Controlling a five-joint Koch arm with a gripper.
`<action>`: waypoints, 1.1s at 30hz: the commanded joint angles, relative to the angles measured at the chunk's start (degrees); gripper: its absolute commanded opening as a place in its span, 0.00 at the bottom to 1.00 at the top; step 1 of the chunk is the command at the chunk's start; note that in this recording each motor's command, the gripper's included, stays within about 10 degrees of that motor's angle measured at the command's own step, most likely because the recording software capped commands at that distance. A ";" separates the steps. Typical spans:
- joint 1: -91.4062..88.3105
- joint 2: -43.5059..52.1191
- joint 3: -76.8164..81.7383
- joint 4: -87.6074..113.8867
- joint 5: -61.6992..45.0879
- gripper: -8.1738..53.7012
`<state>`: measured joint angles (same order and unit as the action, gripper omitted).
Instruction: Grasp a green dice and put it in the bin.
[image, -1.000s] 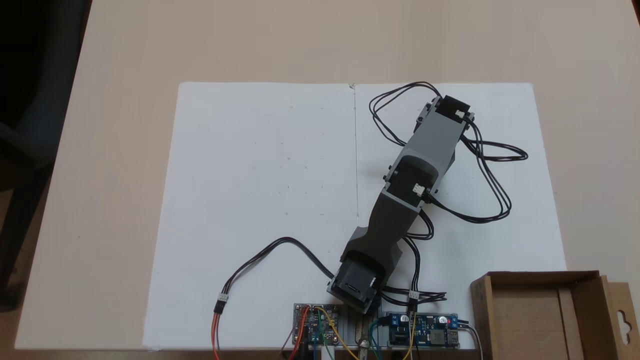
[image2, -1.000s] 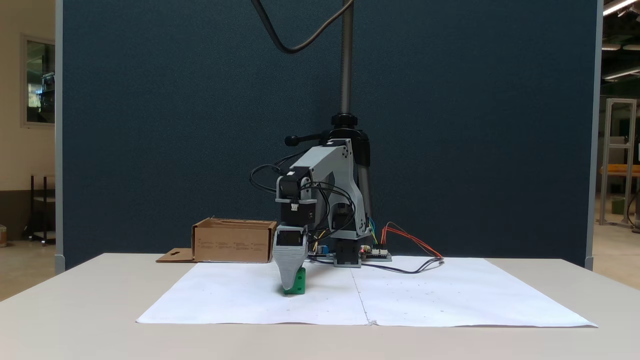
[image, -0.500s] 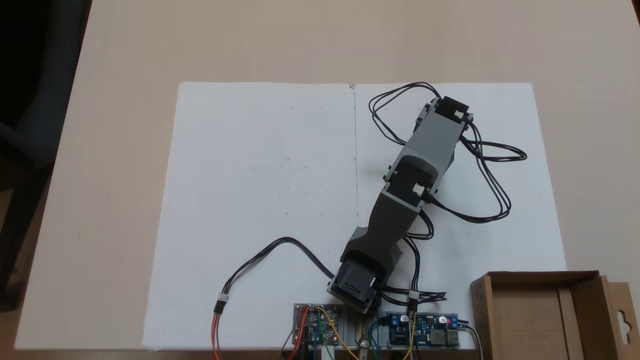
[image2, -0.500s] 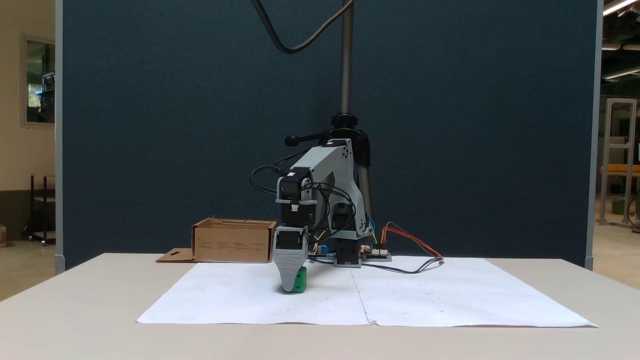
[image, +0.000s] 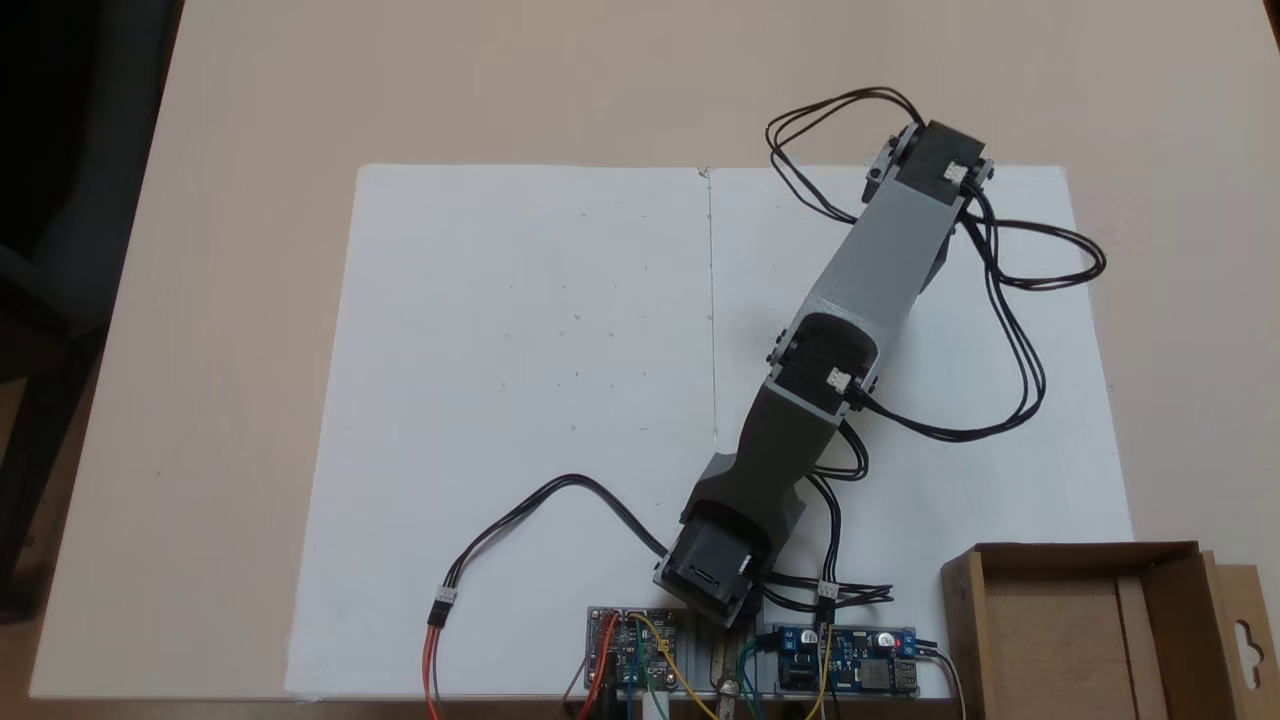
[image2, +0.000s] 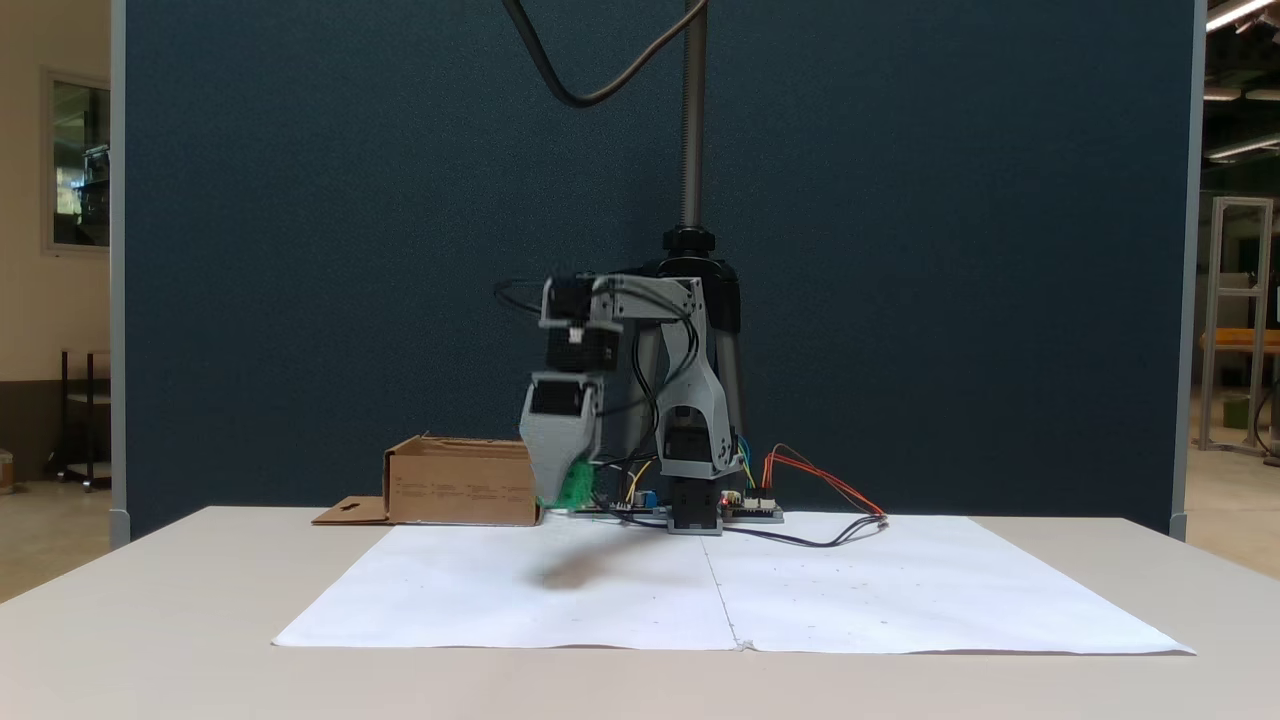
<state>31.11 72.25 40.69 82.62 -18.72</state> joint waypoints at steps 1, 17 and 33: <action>1.41 1.76 -5.45 3.08 3.69 0.32; 34.45 9.93 -9.76 2.90 -1.76 0.32; 65.74 10.11 -9.49 -2.64 -8.26 0.32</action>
<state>94.83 81.74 34.80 82.62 -21.62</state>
